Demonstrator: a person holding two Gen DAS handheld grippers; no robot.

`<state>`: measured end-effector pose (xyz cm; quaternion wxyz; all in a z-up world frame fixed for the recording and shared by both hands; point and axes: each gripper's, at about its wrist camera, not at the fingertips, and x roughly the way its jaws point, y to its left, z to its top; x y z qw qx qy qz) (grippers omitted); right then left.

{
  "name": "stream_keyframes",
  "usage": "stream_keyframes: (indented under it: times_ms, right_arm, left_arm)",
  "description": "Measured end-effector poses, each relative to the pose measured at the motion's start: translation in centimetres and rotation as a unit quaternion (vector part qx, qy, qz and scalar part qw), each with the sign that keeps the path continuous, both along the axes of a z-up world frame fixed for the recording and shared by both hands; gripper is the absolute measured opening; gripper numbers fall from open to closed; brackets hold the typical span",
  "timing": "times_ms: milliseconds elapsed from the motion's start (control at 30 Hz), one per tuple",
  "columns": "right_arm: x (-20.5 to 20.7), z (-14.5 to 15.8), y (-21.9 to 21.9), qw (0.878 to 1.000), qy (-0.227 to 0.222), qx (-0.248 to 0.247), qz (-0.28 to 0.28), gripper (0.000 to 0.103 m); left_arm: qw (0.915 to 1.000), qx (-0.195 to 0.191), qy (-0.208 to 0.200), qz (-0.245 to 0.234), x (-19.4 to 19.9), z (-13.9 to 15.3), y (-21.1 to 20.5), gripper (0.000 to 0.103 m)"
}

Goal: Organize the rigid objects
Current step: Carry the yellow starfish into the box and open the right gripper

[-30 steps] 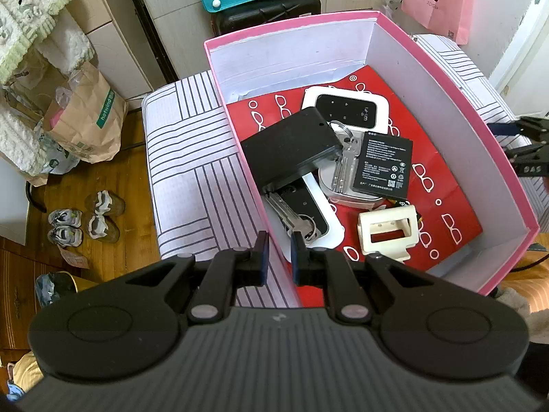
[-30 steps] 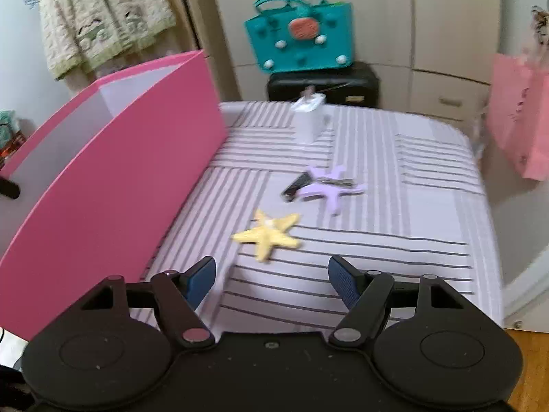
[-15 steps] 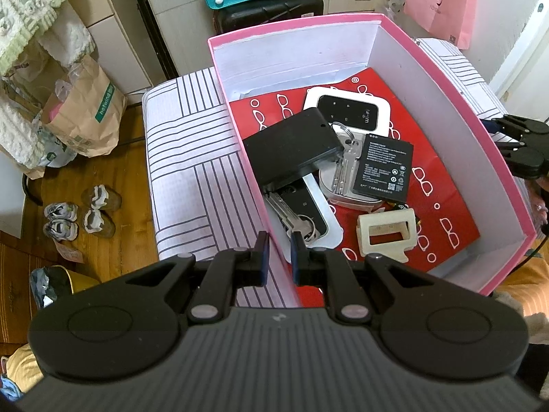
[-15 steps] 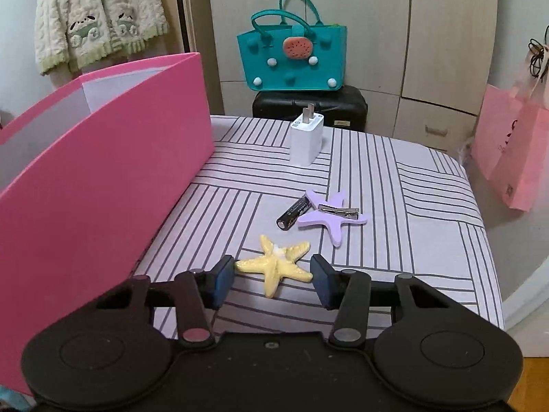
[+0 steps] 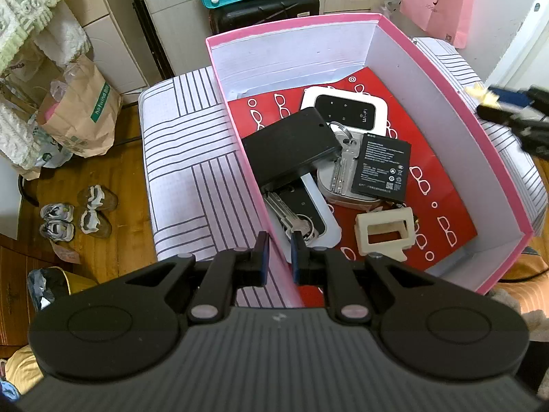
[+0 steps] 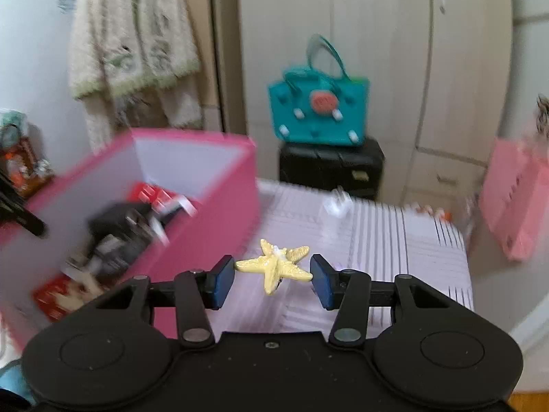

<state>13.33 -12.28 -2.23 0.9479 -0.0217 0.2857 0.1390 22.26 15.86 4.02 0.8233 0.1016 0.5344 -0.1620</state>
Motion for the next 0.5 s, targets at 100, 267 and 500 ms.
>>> stream_keyframes:
  times_ms: [100,267,500]
  right_arm:
    - [-0.8,2.8,1.0,0.999,-0.015,0.008,0.033,0.054]
    - [-0.8,6.3,3.0,0.995,-0.013,0.026,0.091,0.054]
    - [0.1,7.6,6.3,0.987,0.007,0.027,0.155,0.054]
  left_arm:
    - [1.0000,-0.001,0.000,0.000,0.0,0.0,0.0,0.012]
    - [1.0000,-0.005,0.001,0.001,0.0,0.0,0.1,0.012]
    - [1.0000,-0.009,0.002,0.002,0.1,0.0,0.3,0.012]
